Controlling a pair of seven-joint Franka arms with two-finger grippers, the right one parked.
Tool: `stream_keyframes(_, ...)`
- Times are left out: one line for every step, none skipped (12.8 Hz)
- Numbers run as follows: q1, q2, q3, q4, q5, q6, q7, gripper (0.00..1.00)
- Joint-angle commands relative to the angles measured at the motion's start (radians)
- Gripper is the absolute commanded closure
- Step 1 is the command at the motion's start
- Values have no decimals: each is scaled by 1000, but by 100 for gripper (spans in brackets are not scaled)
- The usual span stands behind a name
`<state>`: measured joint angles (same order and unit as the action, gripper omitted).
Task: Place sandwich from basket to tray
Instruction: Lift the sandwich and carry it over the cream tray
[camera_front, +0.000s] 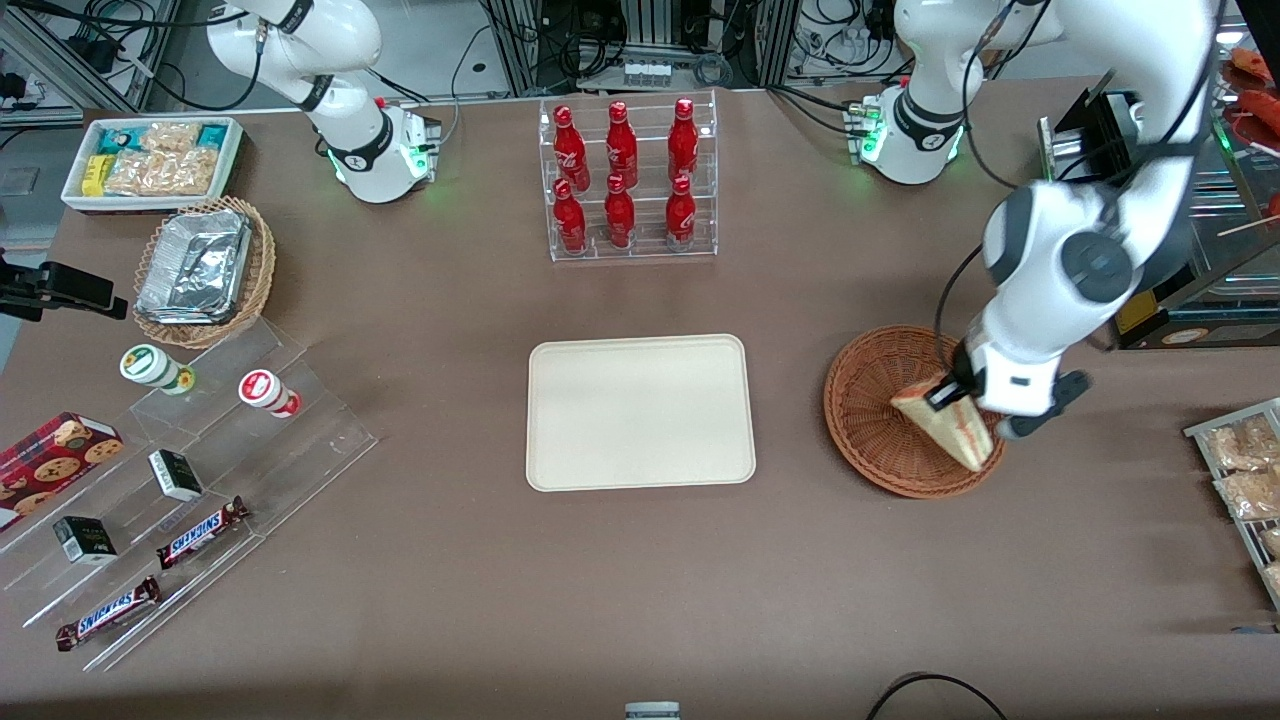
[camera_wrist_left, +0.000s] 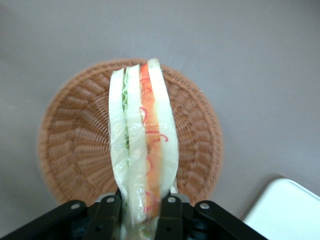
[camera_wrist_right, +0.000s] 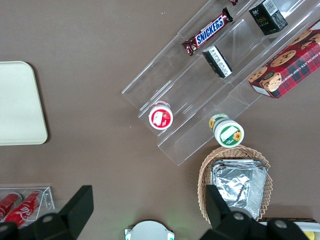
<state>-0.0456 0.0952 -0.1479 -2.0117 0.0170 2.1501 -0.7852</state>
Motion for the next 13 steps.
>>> stream_keyframes(-7, 14, -74, 192, 17, -182, -28, 100)
stream_keyframes(-8, 32, -115, 241, 15, -212, -28, 100)
stream_keyframes(-7, 55, -177, 278, 15, -223, -28, 100)
stream_keyframes(-8, 72, -220, 294, 18, -223, -26, 100)
stream_keyframes(-8, 90, -269, 306, 18, -223, -26, 100)
stream_keyframes(-8, 112, -316, 318, 20, -223, -23, 100)
stream_keyframes(-8, 130, -355, 324, 30, -220, -23, 100)
stream_keyframes(-19, 164, -402, 333, 72, -214, -26, 100)
stream_keyframes(-61, 211, -421, 362, 113, -214, -29, 100)
stream_keyframes(-118, 265, -421, 404, 130, -216, -49, 100)
stream_keyframes(-157, 309, -420, 427, 132, -214, -61, 100)
stream_keyframes(-177, 349, -418, 459, 133, -213, -63, 100)
stream_keyframes(-203, 394, -418, 484, 152, -208, -65, 100)
